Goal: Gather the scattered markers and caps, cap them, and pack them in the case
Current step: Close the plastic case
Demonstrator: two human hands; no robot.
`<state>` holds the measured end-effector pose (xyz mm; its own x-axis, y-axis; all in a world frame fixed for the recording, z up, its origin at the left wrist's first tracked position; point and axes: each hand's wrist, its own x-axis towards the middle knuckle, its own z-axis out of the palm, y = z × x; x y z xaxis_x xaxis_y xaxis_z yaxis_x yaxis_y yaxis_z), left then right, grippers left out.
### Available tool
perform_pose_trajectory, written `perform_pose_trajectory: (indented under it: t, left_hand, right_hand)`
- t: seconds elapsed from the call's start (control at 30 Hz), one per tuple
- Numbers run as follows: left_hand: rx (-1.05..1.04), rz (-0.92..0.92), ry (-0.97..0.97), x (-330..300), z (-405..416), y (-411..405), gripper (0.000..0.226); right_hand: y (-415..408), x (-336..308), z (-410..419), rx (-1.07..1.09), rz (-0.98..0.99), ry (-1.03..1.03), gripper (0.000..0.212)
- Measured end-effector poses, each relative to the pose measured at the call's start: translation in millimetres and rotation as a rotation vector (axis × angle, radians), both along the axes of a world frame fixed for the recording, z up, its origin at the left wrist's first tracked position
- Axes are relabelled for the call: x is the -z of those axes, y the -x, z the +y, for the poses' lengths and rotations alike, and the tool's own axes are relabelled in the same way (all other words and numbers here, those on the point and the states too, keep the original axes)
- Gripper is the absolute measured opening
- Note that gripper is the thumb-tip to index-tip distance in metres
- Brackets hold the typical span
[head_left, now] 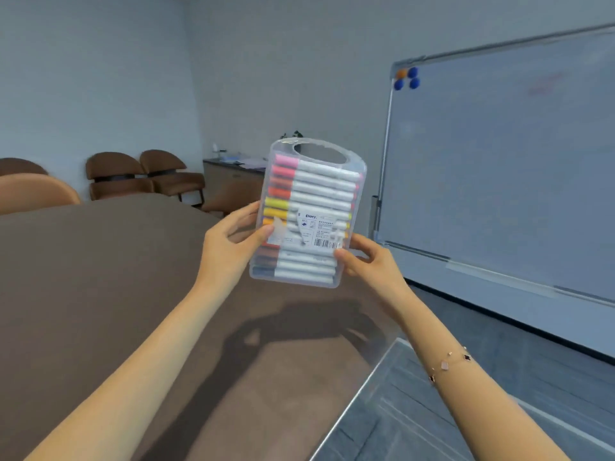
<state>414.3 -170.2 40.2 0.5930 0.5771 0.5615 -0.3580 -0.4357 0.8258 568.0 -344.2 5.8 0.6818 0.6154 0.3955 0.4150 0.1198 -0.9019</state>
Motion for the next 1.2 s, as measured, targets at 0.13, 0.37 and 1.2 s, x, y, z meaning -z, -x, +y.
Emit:
perform_pose_trajectory:
  t: [0.13,0.37,1.2]
  left_hand:
    - [0.191,0.030,0.030,-2,-79,-97,0.047]
    - [0.488,0.086,0.082,2,-192,-254,0.035]
    - [0.599,0.222,0.134,149,-225,-565,0.039]
  right_hand:
    - [-52,-13,-113,0.175,0.043,-0.028,0.026]
    - [-143,-23,-253,0.450,0.043,-0.007,0.031]
    - [-405,126,-277,0.785,0.272,-0.069,0.022]
